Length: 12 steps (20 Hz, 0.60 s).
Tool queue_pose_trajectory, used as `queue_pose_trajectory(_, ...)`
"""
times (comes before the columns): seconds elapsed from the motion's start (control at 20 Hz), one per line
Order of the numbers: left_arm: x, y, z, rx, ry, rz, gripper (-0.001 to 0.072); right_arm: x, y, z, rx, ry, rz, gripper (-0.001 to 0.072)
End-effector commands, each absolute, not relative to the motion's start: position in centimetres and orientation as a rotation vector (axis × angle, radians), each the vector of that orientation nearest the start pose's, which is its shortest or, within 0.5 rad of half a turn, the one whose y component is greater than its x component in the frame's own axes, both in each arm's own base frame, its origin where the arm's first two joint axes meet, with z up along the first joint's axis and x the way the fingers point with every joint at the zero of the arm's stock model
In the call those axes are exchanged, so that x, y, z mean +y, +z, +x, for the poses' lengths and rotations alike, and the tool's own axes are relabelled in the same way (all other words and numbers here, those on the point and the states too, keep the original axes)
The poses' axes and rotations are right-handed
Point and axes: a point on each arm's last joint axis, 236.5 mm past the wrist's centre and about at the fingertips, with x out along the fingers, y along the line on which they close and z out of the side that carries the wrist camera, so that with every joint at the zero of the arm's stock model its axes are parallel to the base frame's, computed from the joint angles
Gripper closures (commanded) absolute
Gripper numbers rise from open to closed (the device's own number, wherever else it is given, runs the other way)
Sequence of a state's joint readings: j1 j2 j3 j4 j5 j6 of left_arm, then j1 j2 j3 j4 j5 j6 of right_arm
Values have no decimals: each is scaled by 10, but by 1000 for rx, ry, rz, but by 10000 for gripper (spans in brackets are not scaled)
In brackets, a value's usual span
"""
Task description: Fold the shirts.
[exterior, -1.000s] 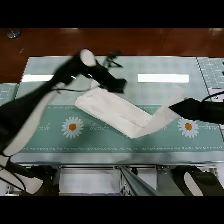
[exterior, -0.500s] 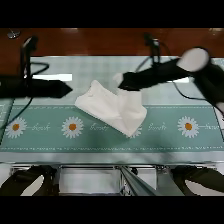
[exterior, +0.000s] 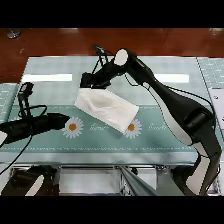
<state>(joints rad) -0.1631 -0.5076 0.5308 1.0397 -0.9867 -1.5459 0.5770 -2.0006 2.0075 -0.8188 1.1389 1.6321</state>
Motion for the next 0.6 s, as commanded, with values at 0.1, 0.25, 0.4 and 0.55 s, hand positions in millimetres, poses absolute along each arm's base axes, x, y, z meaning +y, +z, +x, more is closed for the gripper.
queue_pose_trajectory(0.1, -137, 47, 241, 949, -404, -404, 688, 343, 76, 417, 1406, 933, 385, 86)
queue_pose_trajectory(0.25, -137, 48, 243, 940, -402, -406, 688, 214, 122, 418, 1337, 720, 200, 86)
queue_pose_trajectory(0.4, -137, 48, 242, 941, -402, -406, 688, 127, 120, 402, 1186, 413, 208, 86)
queue_pose_trajectory(0.55, -137, 48, 242, 942, -402, -406, 688, 111, 39, 345, 1109, 177, 570, 86)
